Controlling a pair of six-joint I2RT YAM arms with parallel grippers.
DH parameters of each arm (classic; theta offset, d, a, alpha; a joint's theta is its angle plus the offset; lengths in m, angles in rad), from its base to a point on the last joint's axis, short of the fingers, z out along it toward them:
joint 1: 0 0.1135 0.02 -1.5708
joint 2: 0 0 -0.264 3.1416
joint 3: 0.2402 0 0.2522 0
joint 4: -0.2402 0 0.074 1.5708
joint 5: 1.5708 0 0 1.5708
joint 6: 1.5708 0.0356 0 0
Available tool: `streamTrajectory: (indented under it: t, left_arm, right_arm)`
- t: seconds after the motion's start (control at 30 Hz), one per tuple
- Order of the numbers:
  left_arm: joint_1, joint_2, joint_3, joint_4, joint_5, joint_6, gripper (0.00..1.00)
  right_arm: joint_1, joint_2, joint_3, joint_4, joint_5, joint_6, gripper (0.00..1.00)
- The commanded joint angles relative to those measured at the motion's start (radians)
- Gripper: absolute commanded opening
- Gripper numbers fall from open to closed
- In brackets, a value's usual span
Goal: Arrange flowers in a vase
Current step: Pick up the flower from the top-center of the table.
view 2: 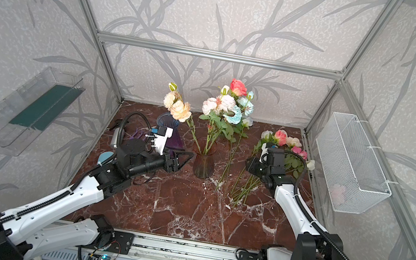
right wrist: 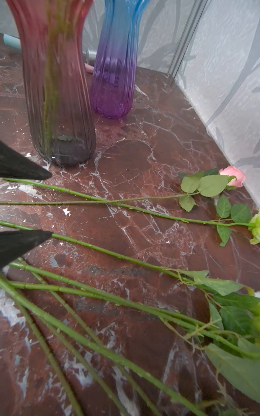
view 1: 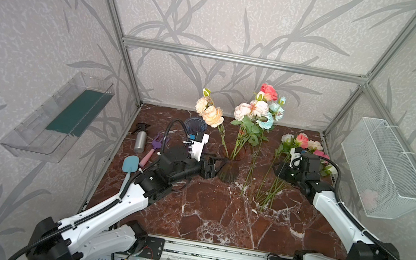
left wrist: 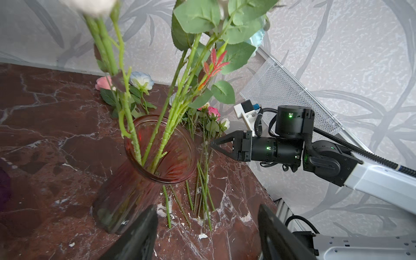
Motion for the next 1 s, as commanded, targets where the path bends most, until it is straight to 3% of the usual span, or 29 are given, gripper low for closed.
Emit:
streamTrajectory:
  t: [0.0, 0.2, 0.4, 0.53, 0.67, 0.97]
  left_arm:
    - [-0.002, -0.037, 0.018, -0.029, -0.110, 0.037, 0.72]
    - [-0.002, -0.030, 0.024, -0.045, -0.121, 0.028, 0.72]
    - [-0.002, -0.011, 0.031, -0.044, -0.092, 0.013, 0.72]
    - [-0.001, -0.012, 0.031, -0.047, -0.097, 0.017, 0.72]
    - [0.001, -0.019, 0.029, -0.045, -0.100, 0.022, 0.72]
    - [0.004, -0.023, 0.027, -0.042, -0.100, 0.024, 0.72]
  right_arm:
    - [-0.003, 0.098, 0.088, 0.012, 0.010, -0.006, 0.23]
    - [0.001, 0.310, 0.217, 0.010, -0.029, 0.000, 0.22]
    - [0.066, 0.546, 0.401, -0.014, -0.117, -0.058, 0.39]
    - [0.121, 0.678, 0.560, -0.094, -0.068, -0.145, 0.46]
    - [0.133, 0.768, 0.672, -0.159, -0.008, -0.167, 0.47]
    - [0.142, 0.817, 0.711, -0.201, 0.089, -0.227, 0.44]
